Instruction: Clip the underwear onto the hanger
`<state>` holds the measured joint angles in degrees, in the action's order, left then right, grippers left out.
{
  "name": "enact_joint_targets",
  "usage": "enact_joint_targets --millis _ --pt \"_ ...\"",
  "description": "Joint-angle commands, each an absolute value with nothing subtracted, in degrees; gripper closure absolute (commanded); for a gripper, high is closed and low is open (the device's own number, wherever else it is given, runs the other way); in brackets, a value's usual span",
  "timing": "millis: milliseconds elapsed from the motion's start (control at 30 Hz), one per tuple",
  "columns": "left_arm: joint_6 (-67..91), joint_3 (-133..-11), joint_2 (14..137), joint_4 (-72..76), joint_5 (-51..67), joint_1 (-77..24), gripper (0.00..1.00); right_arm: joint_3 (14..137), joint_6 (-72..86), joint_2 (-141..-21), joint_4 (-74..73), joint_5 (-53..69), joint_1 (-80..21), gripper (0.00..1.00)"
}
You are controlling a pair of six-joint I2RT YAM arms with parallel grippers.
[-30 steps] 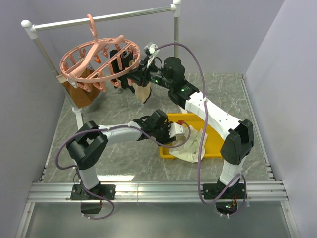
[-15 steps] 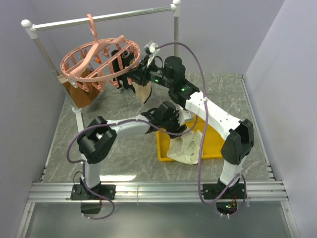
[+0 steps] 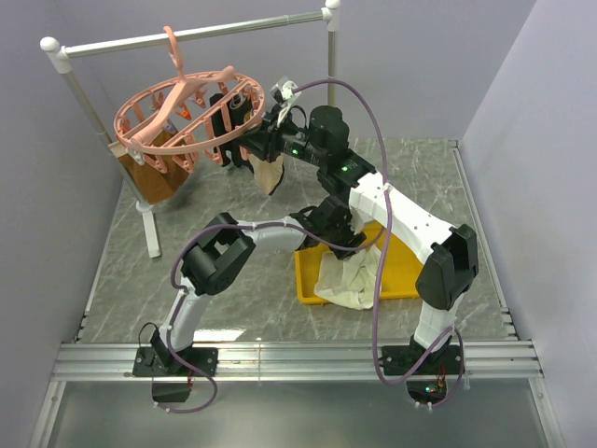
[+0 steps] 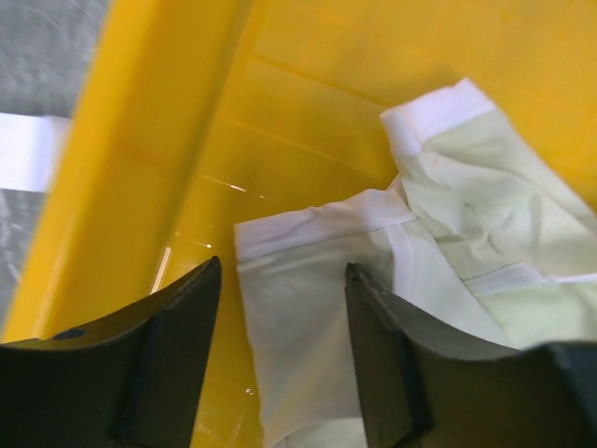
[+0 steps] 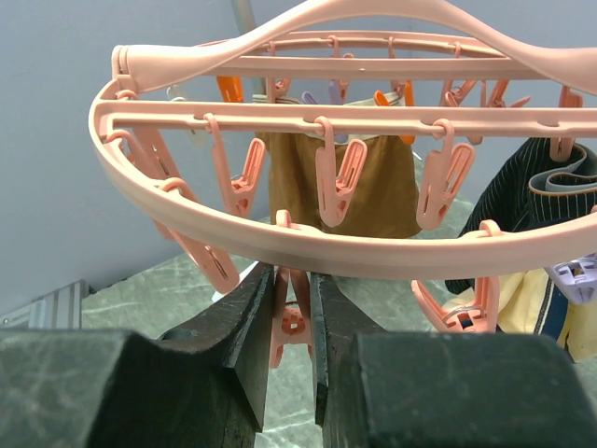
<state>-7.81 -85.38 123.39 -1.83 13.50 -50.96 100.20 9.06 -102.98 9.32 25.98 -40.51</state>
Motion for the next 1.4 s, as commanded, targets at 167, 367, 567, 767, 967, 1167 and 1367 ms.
enact_joint_targets --millis 167,367,567,767,967,1167,1367 --pt "-9.9 -83.1 122.0 -2.9 12.3 -52.2 0.67 102.9 7.9 -101.4 11.1 25.6 -40.3 1.00" --pt "-6.9 -78.5 112.5 -2.3 12.7 -52.2 0.96 102.9 7.9 -101.5 11.2 25.5 -40.3 1.00" --pt "-0.8 -69.4 96.9 -0.4 12.3 -51.8 0.99 103.4 8.6 -101.8 11.7 25.3 -40.2 1.00" --pt "7.3 -63.1 87.2 -3.5 13.9 -50.0 0.99 103.9 9.1 -102.0 12.0 24.0 -40.2 1.00" --pt "10.6 -58.5 79.3 -10.3 13.4 -46.1 1.00 103.4 8.4 -101.4 11.9 24.4 -40.1 1.00" --pt "8.9 -53.8 77.3 -12.9 13.0 -42.6 1.00 103.4 8.4 -101.7 11.8 24.7 -40.1 1.00" --pt "2.6 -48.2 75.7 -7.3 14.0 -42.7 0.65 104.2 8.0 -102.1 11.4 24.4 -40.1 1.00"
